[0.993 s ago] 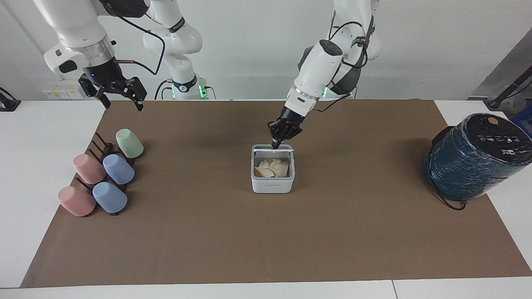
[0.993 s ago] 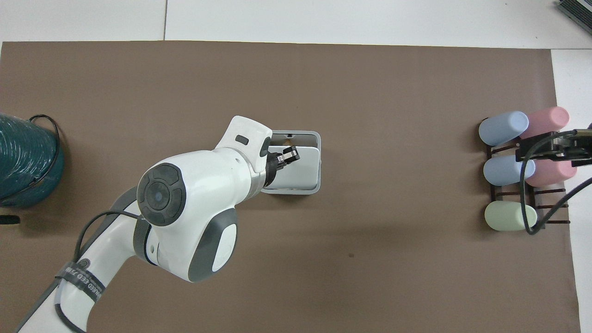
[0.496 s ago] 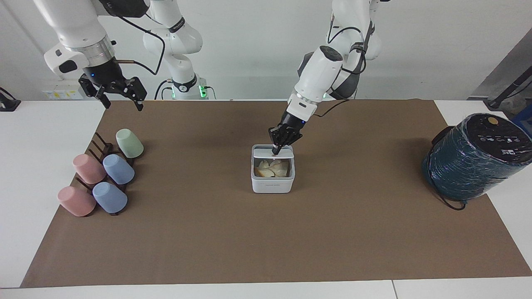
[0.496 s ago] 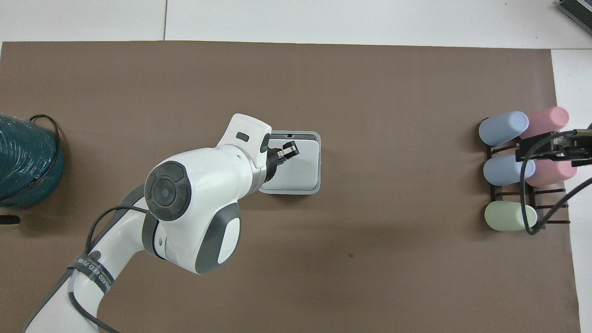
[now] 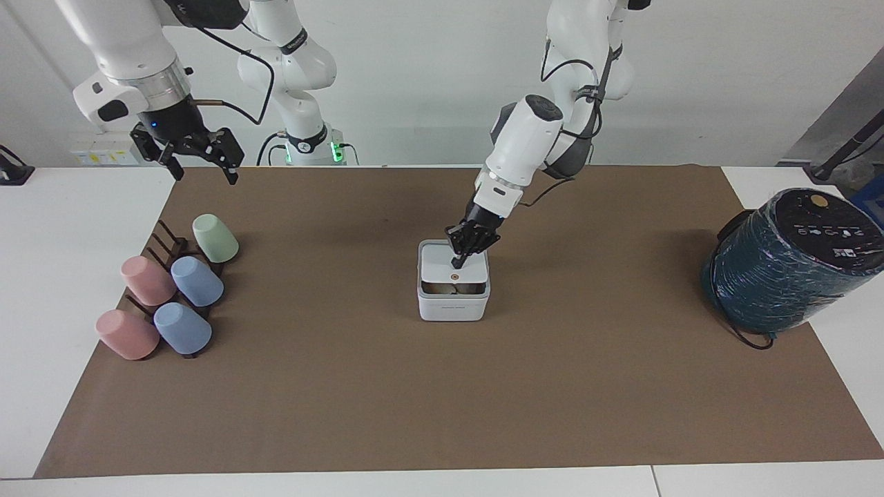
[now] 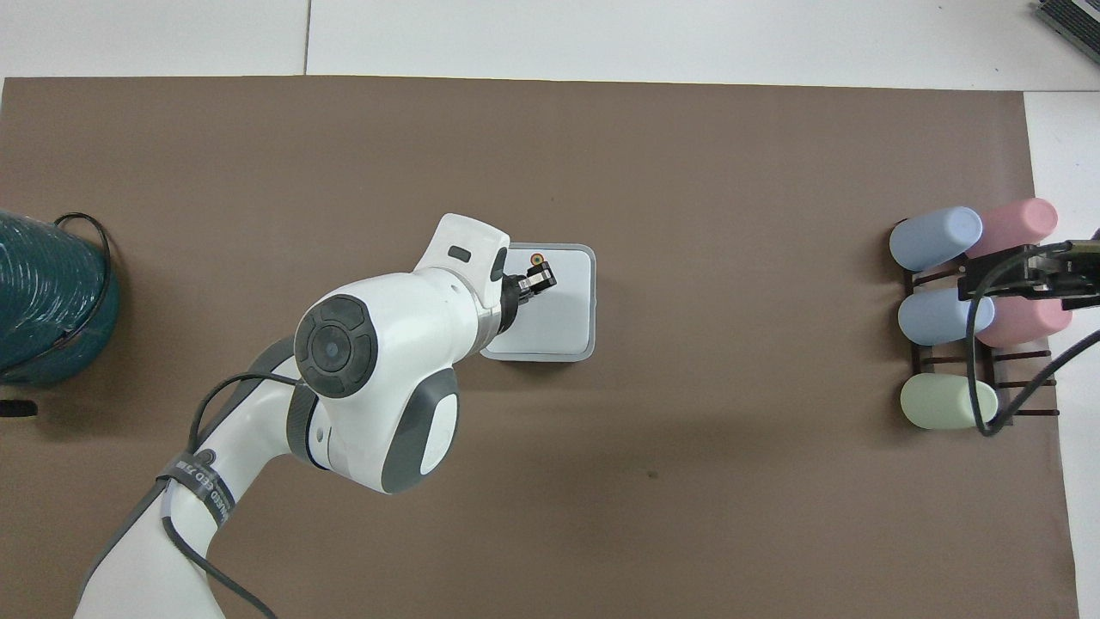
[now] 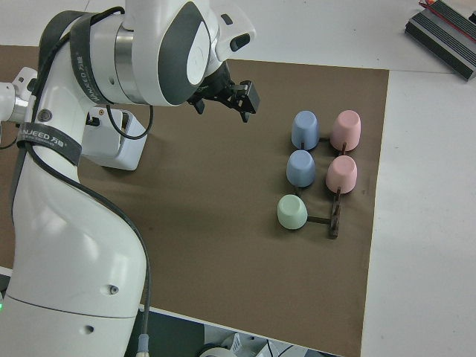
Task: Close trash can lid
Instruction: 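Press the lid flat onto the can with the left gripper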
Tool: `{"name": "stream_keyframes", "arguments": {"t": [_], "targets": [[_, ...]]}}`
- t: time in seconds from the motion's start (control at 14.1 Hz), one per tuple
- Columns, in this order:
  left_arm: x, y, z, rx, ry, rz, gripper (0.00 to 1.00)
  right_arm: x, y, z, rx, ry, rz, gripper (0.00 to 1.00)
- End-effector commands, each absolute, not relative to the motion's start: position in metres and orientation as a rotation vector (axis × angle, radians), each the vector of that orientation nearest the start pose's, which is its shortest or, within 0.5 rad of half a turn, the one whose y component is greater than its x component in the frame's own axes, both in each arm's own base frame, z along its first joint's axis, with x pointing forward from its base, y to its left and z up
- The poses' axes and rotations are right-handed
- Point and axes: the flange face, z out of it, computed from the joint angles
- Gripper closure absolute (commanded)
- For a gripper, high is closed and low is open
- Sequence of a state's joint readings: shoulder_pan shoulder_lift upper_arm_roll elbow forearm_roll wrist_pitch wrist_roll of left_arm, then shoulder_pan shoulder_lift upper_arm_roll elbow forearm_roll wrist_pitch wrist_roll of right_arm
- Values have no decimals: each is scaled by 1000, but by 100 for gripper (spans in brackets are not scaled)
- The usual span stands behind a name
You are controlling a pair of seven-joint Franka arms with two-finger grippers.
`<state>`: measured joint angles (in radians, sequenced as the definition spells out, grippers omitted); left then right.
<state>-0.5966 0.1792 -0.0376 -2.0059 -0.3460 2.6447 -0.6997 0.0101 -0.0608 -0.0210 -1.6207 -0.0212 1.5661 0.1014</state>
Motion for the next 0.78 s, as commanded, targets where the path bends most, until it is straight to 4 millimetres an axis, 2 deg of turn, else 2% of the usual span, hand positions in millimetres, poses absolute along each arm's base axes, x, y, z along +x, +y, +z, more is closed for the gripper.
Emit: {"name": "stream_keyframes", "arguments": {"t": [0.0, 0.71], "targets": [[512, -363, 406, -3539, -631, -377, 100, 529, -9, 635, -3159, 146, -18, 0], [513, -367, 382, -3527, -621, -370, 100, 529, -9, 635, -3159, 146, -18, 0]]}}
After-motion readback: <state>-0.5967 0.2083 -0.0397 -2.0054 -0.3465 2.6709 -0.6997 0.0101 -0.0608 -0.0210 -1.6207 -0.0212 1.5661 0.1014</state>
